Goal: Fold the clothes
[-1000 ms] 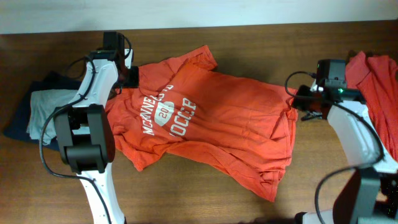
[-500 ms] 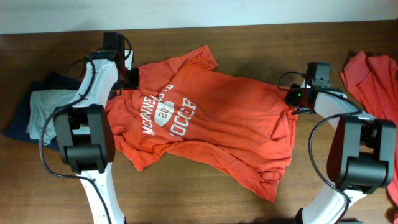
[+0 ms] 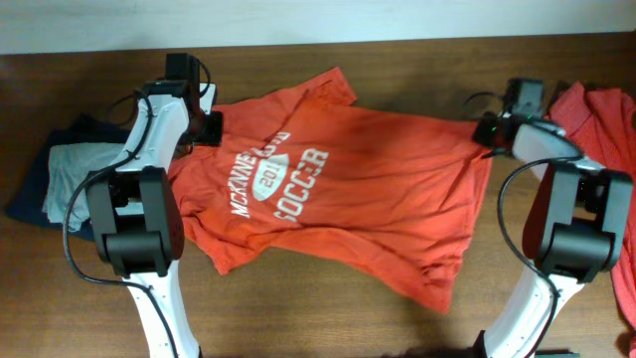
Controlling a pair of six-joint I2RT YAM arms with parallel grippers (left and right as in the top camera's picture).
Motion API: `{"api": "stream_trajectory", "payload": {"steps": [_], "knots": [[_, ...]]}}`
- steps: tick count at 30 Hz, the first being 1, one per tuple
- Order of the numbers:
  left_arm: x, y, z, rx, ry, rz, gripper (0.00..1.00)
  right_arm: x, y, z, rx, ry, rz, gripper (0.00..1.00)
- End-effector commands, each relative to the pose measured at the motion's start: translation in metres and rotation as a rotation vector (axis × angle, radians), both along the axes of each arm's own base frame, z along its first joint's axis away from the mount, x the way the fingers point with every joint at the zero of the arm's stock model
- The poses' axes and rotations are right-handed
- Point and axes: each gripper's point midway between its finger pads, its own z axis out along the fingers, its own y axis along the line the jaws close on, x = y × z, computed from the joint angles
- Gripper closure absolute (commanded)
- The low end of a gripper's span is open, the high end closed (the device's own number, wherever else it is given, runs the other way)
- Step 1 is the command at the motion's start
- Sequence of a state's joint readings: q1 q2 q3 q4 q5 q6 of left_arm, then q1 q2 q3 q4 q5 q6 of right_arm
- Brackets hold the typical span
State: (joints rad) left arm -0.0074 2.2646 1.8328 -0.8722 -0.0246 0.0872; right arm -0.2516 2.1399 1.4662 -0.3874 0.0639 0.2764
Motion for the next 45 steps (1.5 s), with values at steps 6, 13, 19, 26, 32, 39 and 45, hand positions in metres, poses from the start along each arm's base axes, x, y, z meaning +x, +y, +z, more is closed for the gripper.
{"api": "stream_trajectory", "payload": {"steps": [6,13,19,26,32,39,45], "knots": [[0.011,-0.005,0.057,-0.001,-0.103,-0.049,0.52,0.059,-0.045,0.151,-0.164,-0.187,0.045,0.96],[0.005,-0.013,0.114,-0.044,-0.181,-0.066,0.43,0.051,-0.028,0.175,-0.082,-0.165,0.08,0.17],[-0.04,-0.023,0.109,-0.106,-0.015,-0.078,0.43,0.004,0.009,0.141,0.128,0.045,0.111,0.02],[-0.081,-0.037,0.127,-0.193,0.086,-0.092,0.44,-0.033,0.056,0.143,0.329,0.151,0.256,0.07],[-0.123,-0.026,0.235,-0.141,-0.153,-0.048,0.44,-0.075,0.082,0.214,0.327,0.09,0.339,0.07],[-0.189,-0.029,0.297,-0.041,-0.332,-0.015,0.47,-0.127,0.103,0.317,0.218,-0.137,0.389,0.07],[-0.219,-0.058,0.261,-0.023,-0.321,-0.121,0.47,-0.187,0.119,0.365,0.183,-0.23,0.383,0.01]]}}
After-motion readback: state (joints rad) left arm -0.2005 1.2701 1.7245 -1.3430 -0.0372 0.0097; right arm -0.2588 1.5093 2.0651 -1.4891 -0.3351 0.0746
